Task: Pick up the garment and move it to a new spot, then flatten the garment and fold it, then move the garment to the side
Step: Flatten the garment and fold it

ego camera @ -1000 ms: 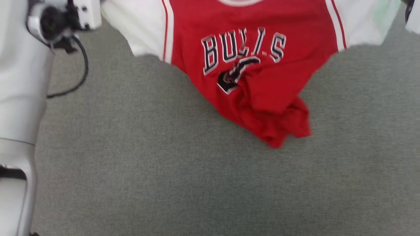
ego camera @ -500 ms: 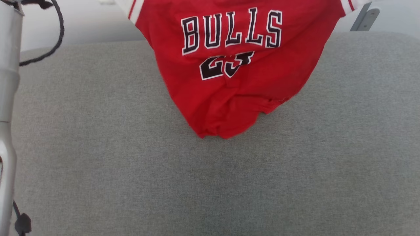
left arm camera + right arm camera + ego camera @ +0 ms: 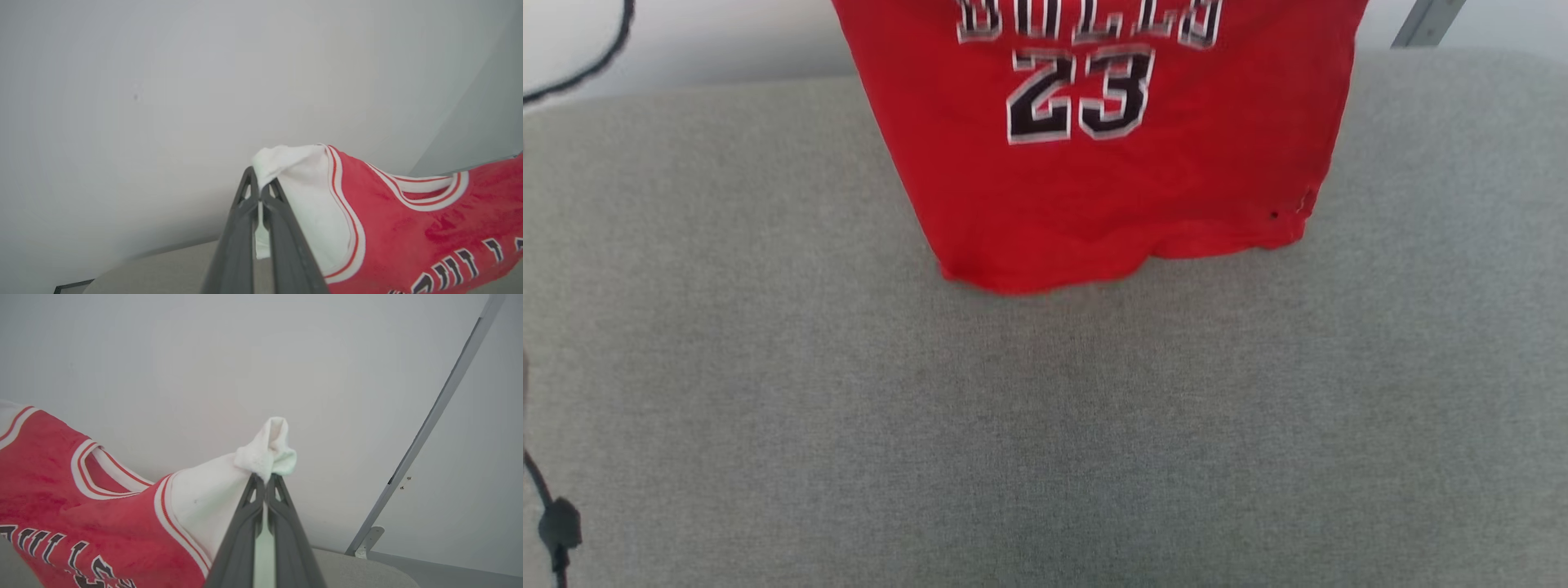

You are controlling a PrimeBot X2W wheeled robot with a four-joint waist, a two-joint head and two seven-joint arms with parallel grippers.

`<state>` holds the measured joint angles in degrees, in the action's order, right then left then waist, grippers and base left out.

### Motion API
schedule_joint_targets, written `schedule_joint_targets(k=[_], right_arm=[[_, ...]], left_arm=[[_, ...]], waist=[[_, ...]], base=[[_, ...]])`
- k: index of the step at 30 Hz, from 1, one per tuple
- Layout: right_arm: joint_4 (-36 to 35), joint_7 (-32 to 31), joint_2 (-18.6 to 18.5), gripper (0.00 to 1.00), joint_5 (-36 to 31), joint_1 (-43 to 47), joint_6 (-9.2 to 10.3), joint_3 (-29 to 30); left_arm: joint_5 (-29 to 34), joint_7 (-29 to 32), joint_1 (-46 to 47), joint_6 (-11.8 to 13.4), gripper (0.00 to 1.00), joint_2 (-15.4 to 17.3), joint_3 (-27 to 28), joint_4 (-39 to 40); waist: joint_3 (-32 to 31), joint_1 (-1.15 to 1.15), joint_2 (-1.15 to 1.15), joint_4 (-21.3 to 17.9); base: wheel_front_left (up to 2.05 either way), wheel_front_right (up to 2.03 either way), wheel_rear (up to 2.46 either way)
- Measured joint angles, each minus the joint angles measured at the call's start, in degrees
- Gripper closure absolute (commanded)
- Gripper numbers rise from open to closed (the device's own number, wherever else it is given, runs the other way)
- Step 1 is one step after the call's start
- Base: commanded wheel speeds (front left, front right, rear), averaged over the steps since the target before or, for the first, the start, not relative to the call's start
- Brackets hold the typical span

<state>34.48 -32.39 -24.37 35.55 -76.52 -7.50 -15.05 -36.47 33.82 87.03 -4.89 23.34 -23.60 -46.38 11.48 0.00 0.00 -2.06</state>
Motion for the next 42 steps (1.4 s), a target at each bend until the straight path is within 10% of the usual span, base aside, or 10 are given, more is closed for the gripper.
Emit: schedule_joint_targets(k=[18, 28, 42], right_arm=[[21.8, 46.1, 6.2, 1.00, -25.7, -19.8, 0.00, 0.3], [30.1, 41.8, 9.7, 1.00, -18.3, -10.8, 0.00, -9.1], [11.8, 22.2, 1.5, 1.00, 7.5, 10.5, 0.00, -20.2]], left_arm=[[8.8, -41.8, 16.5, 0.4, 1.00, -3.4, -0.5, -7.0], [8.6, -39.5, 6.9, -1.9, 1.00, -5.1, -4.6, -20.3], [-1.9, -17.5, -13.5, -2.4, 1.00, -4.2, -11.5, -16.8]], waist=[[15.7, 0.00, 0.00, 2.1], [14.8, 0.00, 0.00, 4.1], [9.2, 0.00, 0.00, 4.2]], base=[[0.00, 0.00, 0.00], [0.00, 0.00, 0.00], [0.00, 0.00, 0.00]])
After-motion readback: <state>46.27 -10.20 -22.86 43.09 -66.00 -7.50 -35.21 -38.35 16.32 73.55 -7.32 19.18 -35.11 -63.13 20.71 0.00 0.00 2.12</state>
